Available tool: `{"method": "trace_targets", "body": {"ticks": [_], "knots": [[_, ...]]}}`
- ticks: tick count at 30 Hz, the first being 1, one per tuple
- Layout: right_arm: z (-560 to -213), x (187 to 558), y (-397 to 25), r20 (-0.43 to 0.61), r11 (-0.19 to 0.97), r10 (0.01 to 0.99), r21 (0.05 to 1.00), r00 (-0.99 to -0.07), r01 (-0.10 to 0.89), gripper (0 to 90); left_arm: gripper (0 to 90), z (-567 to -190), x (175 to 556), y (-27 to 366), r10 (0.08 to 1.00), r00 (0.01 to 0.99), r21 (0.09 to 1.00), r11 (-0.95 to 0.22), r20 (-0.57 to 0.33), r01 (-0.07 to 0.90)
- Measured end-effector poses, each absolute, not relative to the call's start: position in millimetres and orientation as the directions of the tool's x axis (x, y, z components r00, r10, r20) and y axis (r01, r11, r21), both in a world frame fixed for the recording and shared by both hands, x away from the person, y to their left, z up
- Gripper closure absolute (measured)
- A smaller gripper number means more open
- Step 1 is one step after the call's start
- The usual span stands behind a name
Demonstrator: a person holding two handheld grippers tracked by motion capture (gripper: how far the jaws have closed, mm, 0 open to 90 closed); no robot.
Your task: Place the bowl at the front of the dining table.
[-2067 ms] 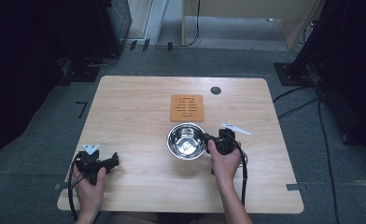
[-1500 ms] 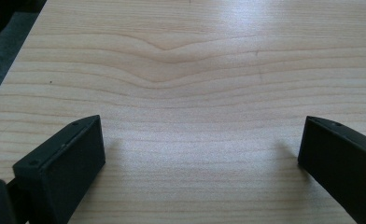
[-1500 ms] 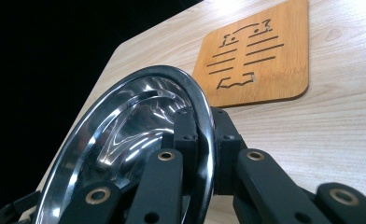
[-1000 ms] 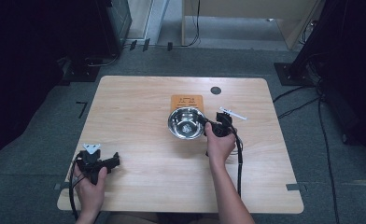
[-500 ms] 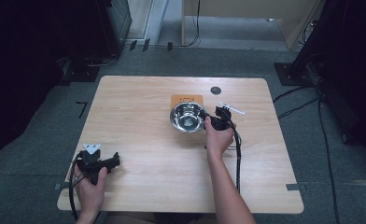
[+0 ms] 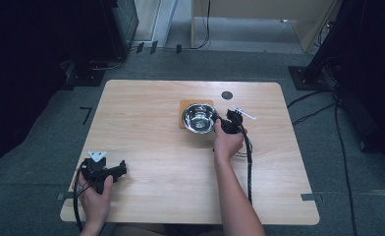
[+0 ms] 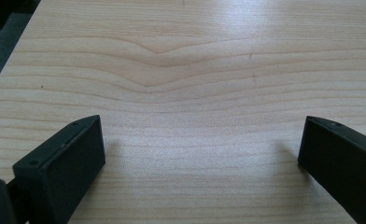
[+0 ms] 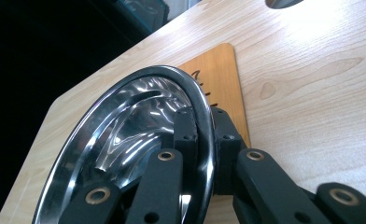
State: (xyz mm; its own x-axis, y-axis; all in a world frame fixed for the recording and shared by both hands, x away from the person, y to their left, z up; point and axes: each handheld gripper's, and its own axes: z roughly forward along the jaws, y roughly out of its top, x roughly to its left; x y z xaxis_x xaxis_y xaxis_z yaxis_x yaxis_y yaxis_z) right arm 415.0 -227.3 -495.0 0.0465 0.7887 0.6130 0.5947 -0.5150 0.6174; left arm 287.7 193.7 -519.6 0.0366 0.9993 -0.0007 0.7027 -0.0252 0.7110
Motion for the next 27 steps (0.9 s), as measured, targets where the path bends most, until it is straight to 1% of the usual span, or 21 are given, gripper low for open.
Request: {"method": "trace_targets", "body": {"ticks": [5,9,19,22,27], "knots": [[-500,423,-224,0.599,-0.517,0.799,0.630,0.063,0.580,84.5,0.3,-520,288,194,0.999,0.036,0.711,-0.025,-0.001,0.703],[-502,429,-223,0.607,-0.536,0.791,0.624,0.079,0.568,84.5,0.2,-520,288,194,0.999,0.036,0.711,-0.025,-0.001,0.703],[-510,440,-216,0.597,-0.537,0.796,0.626,0.095,0.566,84.5,0.3,-520,288,194,0.999,0.041,0.711,-0.028,-0.001,0.702],[-514,444,-215,0.618,-0.572,0.776,0.607,0.125,0.552,84.5,0.3,-520,288,194,0.999,0.041,0.711,-0.028,-0.001,0.702],[-516,450,-215,0.614,-0.580,0.776,0.608,0.143,0.542,84.4,0.3,-520,288,194,0.999,0.041,0.711,-0.028,-0.001,0.702]]}}
